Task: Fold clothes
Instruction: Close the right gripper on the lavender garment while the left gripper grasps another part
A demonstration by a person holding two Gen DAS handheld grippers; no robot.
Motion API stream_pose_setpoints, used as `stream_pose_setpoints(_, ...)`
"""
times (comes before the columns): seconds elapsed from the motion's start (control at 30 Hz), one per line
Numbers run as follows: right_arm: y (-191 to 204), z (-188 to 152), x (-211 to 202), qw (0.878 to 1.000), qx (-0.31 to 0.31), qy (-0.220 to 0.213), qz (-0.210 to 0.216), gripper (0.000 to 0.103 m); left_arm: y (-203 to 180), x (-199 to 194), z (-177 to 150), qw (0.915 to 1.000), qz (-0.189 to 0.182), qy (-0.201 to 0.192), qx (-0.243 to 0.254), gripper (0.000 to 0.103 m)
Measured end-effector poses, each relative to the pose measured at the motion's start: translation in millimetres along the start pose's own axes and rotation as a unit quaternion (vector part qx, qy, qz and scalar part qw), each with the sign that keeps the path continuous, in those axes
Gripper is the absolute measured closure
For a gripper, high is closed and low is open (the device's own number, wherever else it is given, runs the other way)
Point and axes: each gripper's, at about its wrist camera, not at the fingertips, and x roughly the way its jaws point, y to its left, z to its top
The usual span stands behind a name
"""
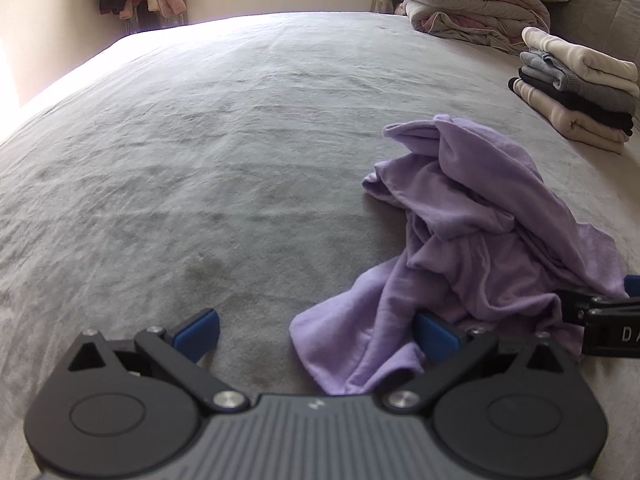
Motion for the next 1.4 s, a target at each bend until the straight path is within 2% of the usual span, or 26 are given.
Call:
stream_pose_setpoints(0.2, -1.4, 3.3, 0.9, 1.000, 0.000, 0.007, 0.002, 0.000, -3.4, -1.8, 1.3, 1.0000, 0.006, -0.001, 0.007, 0.000)
stream_pose_setpoints(0.4, 0.7, 7.3, -7.2, 1.000, -0.021, -0.010, 0.011, 0.000, -0.4, -5.4, 7.1, 0.9997, -0.007, 0.010, 0.022, 0.001)
stream_pose_setpoints(0.63, 5.1, 17.6, -25.0, 0.996, -0.016, -0.063, 0.056, 0.002, 14.8, -25.6, 15.5, 0.9987, -0.035, -0.036, 0.001, 0.001)
stream_pose_setpoints(0.7, 7.8, 20.4, -26.7, 0.995, -0.015, -0.071, 0.067, 0.008, 18.1, -27.3, 16.9, 0.9984, -0.040, -0.038, -0.004, 0.001)
stream_pose_setpoints(0.8, 12.0, 23.2, -25.0, 0.994, -0.009, -0.072, 0.086, 0.022, 24.9, -26.7, 17.9, 0.9974, -0.059, -0.032, -0.024, 0.002)
stream_pose_setpoints(1.0, 19.0, 24.4, -17.2, 0.992, -0.001, -0.065, 0.112, 0.050, 36.6, -22.4, 18.5, 0.9891, -0.124, -0.019, -0.077, 0.022)
stream_pose_setpoints(1.07, 19.3, 24.6, -15.0, 0.992, -0.001, -0.063, 0.112, 0.068, 37.3, -22.3, 18.8, 0.9841, -0.152, -0.025, -0.088, 0.033)
stream_pose_setpoints(1.1, 17.4, 24.5, -15.4, 0.992, 0.003, -0.064, 0.113, 0.073, 37.2, -22.2, 19.2, 0.9818, -0.164, -0.027, -0.093, 0.034)
stream_pose_setpoints(1.13, 15.4, 24.3, -15.8, 0.991, 0.006, -0.064, 0.114, 0.087, 36.4, -21.8, 20.1, 0.9796, -0.173, -0.029, -0.098, 0.034)
stream_pose_setpoints(1.23, 9.2, 23.8, -18.2, 0.991, 0.018, -0.068, 0.115, 0.094, 33.3, -19.9, 23.2, 0.9730, -0.199, -0.036, -0.112, 0.035)
stream_pose_setpoints(1.3, 4.1, 23.5, -21.8, 0.991, 0.027, -0.075, 0.110, 0.095, 30.1, -17.4, 25.8, 0.9692, -0.212, -0.039, -0.119, 0.036)
stream_pose_setpoints(1.4, -4.8, 23.3, -28.2, 0.990, 0.038, -0.086, 0.100, 0.095, 24.3, -11.4, 30.8, 0.9624, -0.233, -0.044, -0.132, 0.048)
